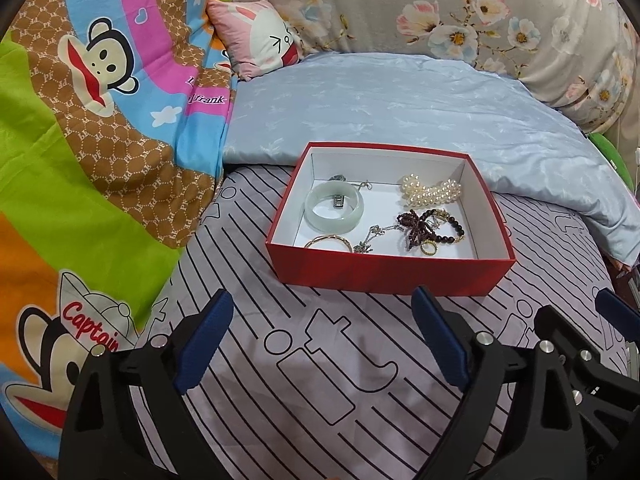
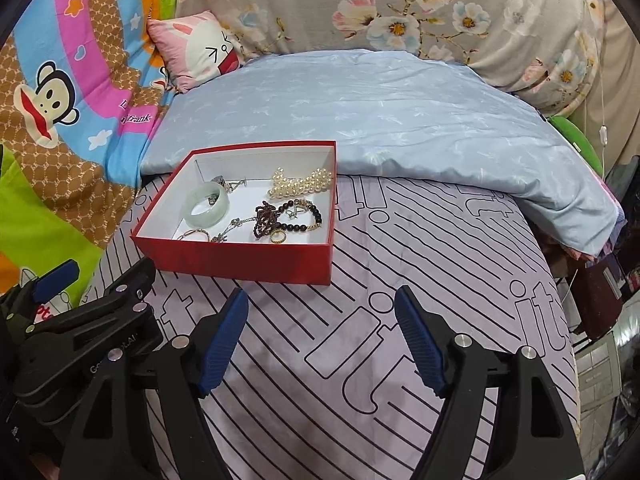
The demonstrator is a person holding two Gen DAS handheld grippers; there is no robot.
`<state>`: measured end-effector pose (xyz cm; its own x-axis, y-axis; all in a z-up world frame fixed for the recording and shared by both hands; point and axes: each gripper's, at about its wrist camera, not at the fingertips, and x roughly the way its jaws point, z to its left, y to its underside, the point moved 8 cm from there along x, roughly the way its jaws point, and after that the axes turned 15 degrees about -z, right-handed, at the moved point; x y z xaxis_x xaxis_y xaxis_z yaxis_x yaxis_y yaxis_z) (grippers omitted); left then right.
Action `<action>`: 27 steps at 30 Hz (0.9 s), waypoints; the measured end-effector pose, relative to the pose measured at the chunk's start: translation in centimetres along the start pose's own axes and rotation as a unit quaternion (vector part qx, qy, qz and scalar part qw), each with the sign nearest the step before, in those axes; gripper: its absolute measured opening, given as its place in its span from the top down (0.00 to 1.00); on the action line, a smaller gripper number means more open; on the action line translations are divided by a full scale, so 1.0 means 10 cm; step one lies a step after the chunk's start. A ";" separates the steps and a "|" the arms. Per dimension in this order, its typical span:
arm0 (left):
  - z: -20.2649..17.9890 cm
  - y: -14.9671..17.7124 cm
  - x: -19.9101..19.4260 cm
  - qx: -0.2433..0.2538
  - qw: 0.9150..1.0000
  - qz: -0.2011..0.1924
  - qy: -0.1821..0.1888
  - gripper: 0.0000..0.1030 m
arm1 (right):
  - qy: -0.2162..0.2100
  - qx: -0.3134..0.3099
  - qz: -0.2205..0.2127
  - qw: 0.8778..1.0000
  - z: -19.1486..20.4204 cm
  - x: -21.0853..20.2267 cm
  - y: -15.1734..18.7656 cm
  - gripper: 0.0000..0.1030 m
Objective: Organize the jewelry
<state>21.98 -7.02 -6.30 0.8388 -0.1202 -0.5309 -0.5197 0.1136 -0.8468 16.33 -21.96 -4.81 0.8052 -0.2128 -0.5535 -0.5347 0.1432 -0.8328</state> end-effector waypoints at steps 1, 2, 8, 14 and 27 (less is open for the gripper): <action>0.00 0.00 -0.01 -0.001 1.000 0.000 0.000 0.14 | 0.000 0.000 0.001 1.000 0.00 0.00 0.00 0.28; -0.01 0.01 -0.01 0.000 1.000 0.000 -0.001 0.14 | 0.000 0.002 0.001 1.000 0.00 0.00 0.01 0.28; 0.00 0.01 -0.01 0.001 1.000 0.000 -0.003 0.14 | 0.000 0.004 0.001 1.000 -0.01 -0.01 0.02 0.28; 0.00 0.00 -0.01 0.001 1.000 0.000 -0.003 0.14 | 0.000 0.006 0.001 1.000 -0.01 -0.01 0.03 0.28; 0.00 0.00 -0.04 0.000 1.000 0.000 -0.005 0.14 | -0.002 0.009 -0.001 1.000 -0.03 -0.02 0.02 0.28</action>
<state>21.68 -7.00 -6.06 0.8403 -0.1095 -0.5309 -0.5202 0.1129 -0.8466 15.97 -22.19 -4.87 0.8069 -0.2098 -0.5522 -0.5290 0.1594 -0.8335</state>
